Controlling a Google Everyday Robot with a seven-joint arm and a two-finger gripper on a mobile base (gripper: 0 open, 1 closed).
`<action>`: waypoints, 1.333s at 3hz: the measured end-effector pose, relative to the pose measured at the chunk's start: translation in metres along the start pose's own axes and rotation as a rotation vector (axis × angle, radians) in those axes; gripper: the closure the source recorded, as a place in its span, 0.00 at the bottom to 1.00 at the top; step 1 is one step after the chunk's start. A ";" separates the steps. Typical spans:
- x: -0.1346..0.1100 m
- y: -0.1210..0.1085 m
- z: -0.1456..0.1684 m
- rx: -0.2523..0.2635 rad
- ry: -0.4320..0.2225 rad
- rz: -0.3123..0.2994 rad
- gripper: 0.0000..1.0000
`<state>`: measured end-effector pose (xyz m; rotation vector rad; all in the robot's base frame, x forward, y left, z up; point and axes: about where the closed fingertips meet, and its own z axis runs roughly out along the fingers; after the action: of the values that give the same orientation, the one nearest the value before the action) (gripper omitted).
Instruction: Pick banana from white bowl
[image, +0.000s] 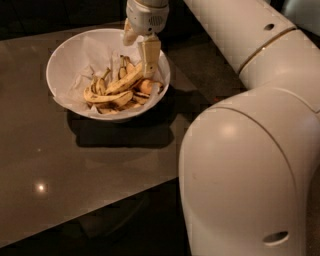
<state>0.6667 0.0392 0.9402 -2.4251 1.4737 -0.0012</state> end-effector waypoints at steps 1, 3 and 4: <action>-0.002 0.006 0.014 -0.035 -0.009 0.022 0.28; -0.004 0.016 0.022 -0.066 -0.033 0.056 0.44; -0.002 0.026 0.025 -0.071 -0.023 0.075 0.65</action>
Offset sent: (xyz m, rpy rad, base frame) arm -0.0376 -0.0111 -0.0357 -0.0330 0.1772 -0.0390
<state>0.6470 0.0365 0.9098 -2.4146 1.5789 0.0966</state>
